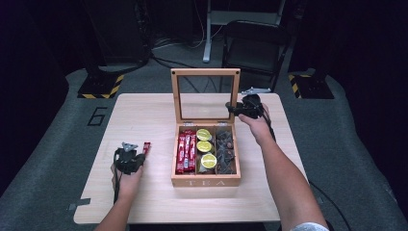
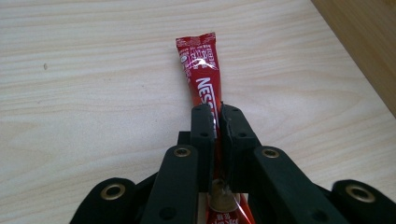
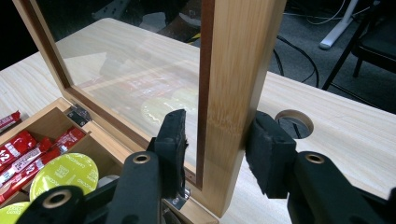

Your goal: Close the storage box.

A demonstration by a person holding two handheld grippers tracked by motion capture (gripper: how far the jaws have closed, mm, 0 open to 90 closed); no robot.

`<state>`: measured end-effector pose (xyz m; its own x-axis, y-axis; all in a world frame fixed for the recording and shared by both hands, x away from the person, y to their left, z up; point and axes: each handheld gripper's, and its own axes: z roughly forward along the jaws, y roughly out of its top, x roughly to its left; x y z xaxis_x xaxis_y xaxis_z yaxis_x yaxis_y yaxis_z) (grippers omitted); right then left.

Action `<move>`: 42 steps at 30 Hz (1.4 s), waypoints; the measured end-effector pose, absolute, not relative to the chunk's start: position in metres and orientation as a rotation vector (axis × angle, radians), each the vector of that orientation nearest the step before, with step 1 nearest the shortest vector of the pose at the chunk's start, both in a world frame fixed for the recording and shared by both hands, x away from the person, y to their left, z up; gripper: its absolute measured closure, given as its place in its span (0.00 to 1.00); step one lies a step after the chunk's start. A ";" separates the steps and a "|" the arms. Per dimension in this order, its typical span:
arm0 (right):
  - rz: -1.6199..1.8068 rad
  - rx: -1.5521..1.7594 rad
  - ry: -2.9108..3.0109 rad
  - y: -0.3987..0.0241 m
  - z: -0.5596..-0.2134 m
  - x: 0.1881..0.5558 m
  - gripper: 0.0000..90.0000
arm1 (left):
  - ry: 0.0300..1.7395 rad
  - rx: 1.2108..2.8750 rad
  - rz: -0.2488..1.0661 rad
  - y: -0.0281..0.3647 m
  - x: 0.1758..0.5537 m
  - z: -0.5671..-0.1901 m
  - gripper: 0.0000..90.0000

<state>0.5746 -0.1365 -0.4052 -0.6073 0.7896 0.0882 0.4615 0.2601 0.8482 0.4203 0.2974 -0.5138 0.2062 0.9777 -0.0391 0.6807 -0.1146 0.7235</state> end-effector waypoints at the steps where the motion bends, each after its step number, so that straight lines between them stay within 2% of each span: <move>1: 1.279 1.144 2.184 -0.136 -0.405 0.574 0.65 | 1.539 1.866 0.616 0.297 0.420 -0.514 0.93; 16: 1.281 1.147 2.184 -0.136 -0.405 0.574 0.65 | 1.557 1.866 0.625 0.297 0.422 -0.515 0.90; 19: 1.281 1.145 2.185 -0.137 -0.405 0.574 0.65 | 1.551 1.879 0.616 0.297 0.422 -0.515 0.85; 22: 1.278 1.140 2.186 -0.137 -0.405 0.574 0.65 | 1.544 1.865 0.624 0.296 0.422 -0.515 0.72; 23: 1.278 1.140 2.186 -0.137 -0.405 0.574 0.65 | 1.533 1.871 0.634 0.297 0.423 -0.515 0.72; 25: 1.277 1.140 2.186 -0.136 -0.405 0.573 0.65 | 1.532 1.864 0.642 0.297 0.422 -0.514 0.65; 32: 1.279 1.145 2.186 -0.136 -0.404 0.572 0.65 | 1.523 1.837 0.672 0.298 0.421 -0.509 0.57; 42: 1.277 1.130 2.193 -0.137 -0.403 0.569 0.65 | 1.433 1.806 0.710 0.289 0.426 -0.466 0.56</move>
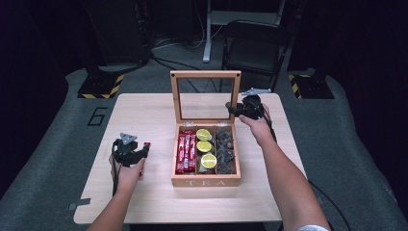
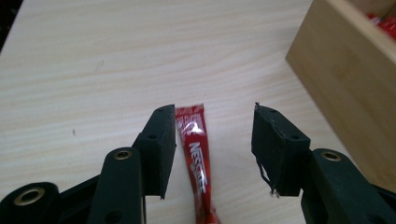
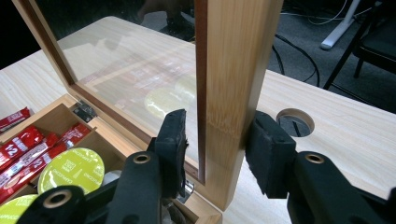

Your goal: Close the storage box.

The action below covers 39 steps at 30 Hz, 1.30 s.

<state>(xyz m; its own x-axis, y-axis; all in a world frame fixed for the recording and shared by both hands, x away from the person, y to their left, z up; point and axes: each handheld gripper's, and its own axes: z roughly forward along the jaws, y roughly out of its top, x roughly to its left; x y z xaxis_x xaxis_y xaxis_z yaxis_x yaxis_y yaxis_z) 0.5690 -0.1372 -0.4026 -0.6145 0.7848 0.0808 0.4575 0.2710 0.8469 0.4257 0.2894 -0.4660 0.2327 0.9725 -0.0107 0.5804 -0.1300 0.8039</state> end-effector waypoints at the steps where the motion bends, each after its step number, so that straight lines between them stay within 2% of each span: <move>1: 1.272 1.127 2.193 -0.137 -0.402 0.568 0.65 | 1.428 1.789 0.723 0.287 0.426 -0.463 0.56; 9: 1.268 1.142 2.199 -0.136 -0.399 0.563 0.69 | 1.356 1.803 0.721 0.275 0.427 -0.438 0.56; 21: 1.239 1.090 2.205 -0.136 -0.399 0.552 0.68 | 1.266 1.809 0.667 0.251 0.428 -0.408 0.56; 39: 1.286 1.021 2.181 -0.141 -0.404 0.534 0.65 | 1.110 1.811 0.692 0.219 0.432 -0.364 0.54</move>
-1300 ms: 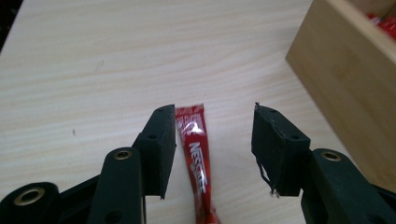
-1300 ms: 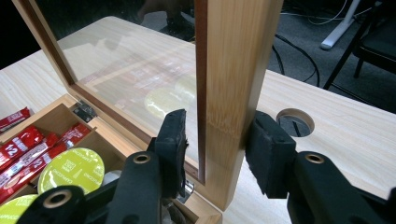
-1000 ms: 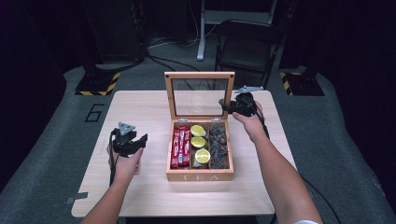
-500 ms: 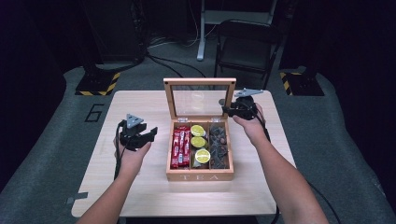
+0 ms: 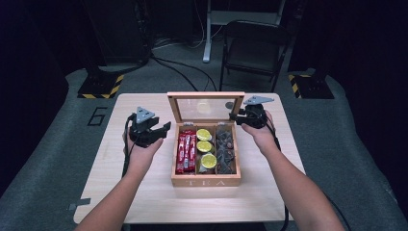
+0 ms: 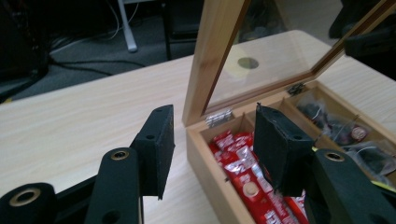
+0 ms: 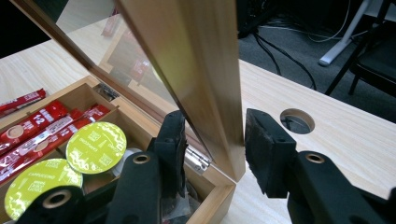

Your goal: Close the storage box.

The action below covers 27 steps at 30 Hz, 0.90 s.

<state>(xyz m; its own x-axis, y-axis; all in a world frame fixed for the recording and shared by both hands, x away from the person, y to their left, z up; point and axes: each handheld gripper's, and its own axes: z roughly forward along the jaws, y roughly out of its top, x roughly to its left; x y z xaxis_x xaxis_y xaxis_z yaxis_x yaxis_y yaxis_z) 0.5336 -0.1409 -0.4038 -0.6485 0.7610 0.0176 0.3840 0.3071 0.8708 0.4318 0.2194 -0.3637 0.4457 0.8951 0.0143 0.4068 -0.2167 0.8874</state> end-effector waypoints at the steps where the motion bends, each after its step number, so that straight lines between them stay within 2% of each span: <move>1: 1.290 1.023 2.181 -0.141 -0.404 0.533 0.65 | 1.095 1.819 0.699 0.217 0.432 -0.362 0.54; 7: 1.307 1.032 2.183 -0.144 -0.406 0.528 0.65 | 1.036 1.841 0.736 0.204 0.432 -0.348 0.54; 13: 1.302 1.026 2.181 -0.144 -0.408 0.524 0.64 | 1.047 1.810 0.757 0.202 0.434 -0.336 0.56; 17: 1.295 1.021 2.192 -0.144 -0.408 0.521 0.64 | 1.001 1.798 0.691 0.203 0.434 -0.331 0.59; 22: 1.313 1.016 2.190 -0.145 -0.411 0.519 0.63 | 1.004 1.812 0.699 0.203 0.431 -0.329 0.69; 27: 1.349 1.043 2.175 -0.148 -0.416 0.515 0.62 | 1.005 1.815 0.705 0.202 0.425 -0.332 0.69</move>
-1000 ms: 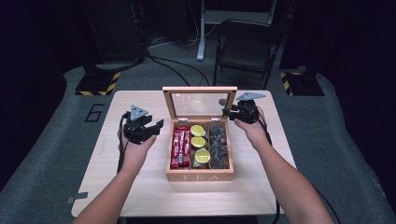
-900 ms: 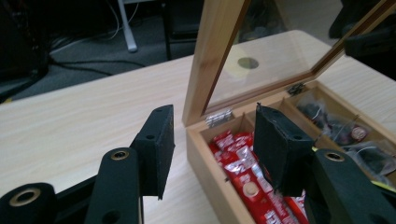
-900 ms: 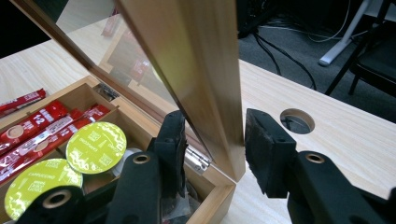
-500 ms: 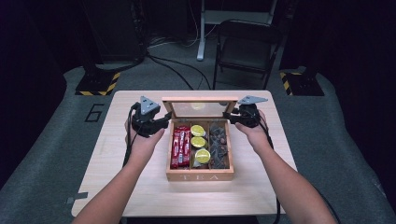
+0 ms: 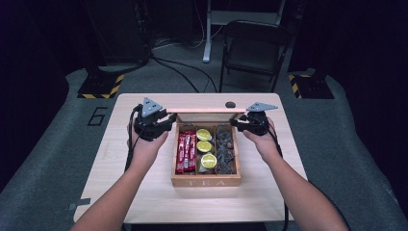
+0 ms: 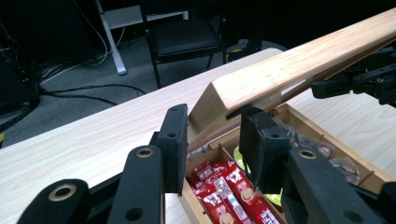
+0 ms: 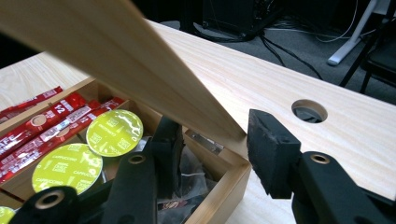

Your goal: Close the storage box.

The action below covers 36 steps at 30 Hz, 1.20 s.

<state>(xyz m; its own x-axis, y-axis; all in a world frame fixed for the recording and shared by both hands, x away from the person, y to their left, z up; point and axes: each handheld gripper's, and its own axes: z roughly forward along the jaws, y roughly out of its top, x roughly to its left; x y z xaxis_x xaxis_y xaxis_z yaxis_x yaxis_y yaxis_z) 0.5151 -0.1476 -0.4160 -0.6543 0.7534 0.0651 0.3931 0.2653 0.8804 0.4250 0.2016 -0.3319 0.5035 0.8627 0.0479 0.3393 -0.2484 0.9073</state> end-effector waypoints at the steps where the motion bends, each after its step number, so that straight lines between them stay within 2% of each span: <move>1: 1.354 1.046 2.172 -0.148 -0.417 0.514 0.62 | 1.002 1.820 0.702 0.202 0.424 -0.333 0.69; 5: 1.368 1.047 2.165 -0.149 -0.417 0.508 0.61 | 0.994 1.825 0.704 0.202 0.418 -0.336 0.69; 10: 1.337 1.026 2.156 -0.147 -0.418 0.493 0.55 | 1.000 1.810 0.694 0.203 0.413 -0.341 0.69; 36: 1.409 1.035 2.139 -0.158 -0.411 0.442 0.49 | 0.984 1.818 0.681 0.204 0.387 -0.364 0.68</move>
<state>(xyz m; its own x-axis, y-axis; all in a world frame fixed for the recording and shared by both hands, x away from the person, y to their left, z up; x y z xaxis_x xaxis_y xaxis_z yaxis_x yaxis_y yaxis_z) 0.4424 -0.1581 -0.4114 -0.6583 0.7483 0.0819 0.3707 0.2276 0.9004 0.3874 0.2044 -0.3640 0.5256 0.8499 0.0381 0.3357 -0.2483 0.9087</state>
